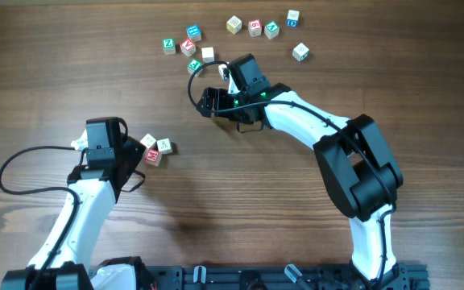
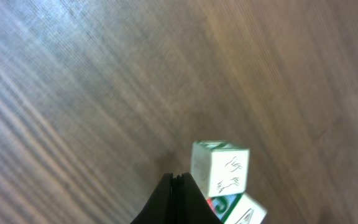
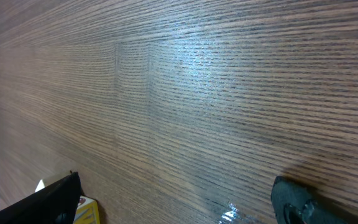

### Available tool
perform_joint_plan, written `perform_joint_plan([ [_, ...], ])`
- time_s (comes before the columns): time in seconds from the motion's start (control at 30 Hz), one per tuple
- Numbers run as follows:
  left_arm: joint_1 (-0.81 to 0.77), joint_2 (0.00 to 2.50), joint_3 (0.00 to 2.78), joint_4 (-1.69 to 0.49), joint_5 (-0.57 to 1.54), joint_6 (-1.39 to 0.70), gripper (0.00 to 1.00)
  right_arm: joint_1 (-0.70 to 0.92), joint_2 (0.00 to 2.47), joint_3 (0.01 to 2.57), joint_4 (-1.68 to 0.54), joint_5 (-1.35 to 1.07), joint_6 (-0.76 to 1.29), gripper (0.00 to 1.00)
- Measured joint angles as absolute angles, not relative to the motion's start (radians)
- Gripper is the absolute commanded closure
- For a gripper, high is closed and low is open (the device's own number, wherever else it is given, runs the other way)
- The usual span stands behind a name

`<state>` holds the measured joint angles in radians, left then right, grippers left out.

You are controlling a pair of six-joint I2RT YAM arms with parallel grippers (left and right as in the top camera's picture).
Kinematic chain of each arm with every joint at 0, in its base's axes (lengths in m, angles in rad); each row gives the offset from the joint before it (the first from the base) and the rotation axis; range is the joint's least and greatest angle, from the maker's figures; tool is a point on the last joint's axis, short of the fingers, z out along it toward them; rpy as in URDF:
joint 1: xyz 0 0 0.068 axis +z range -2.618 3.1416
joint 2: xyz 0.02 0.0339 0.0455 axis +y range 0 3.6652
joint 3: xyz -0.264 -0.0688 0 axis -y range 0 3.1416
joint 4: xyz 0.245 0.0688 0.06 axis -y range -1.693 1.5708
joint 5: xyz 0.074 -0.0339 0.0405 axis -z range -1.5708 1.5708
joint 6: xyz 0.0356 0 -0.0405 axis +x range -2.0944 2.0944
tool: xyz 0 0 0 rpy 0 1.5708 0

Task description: Form a circle

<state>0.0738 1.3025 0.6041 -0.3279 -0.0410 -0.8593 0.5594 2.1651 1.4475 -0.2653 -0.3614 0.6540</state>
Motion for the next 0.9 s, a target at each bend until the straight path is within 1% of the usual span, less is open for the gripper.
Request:
perform_joint_plan([
  [0.27,0.074,1.415,0.604,-0.313,-0.031,-0.863,0.96,0.559,2.165,1.448,-0.265,-0.362,0.654,0.01],
  [0.63,0.074,1.417,0.604,-0.320,0.050,-0.868,0.96,0.559,2.165,1.448,-0.265,-0.362,0.654,0.01],
  [0.9,0.080,1.417,0.604,-0.366,0.063,-0.867,0.96,0.559,2.165,1.448,-0.266,-0.362,0.654,0.01],
])
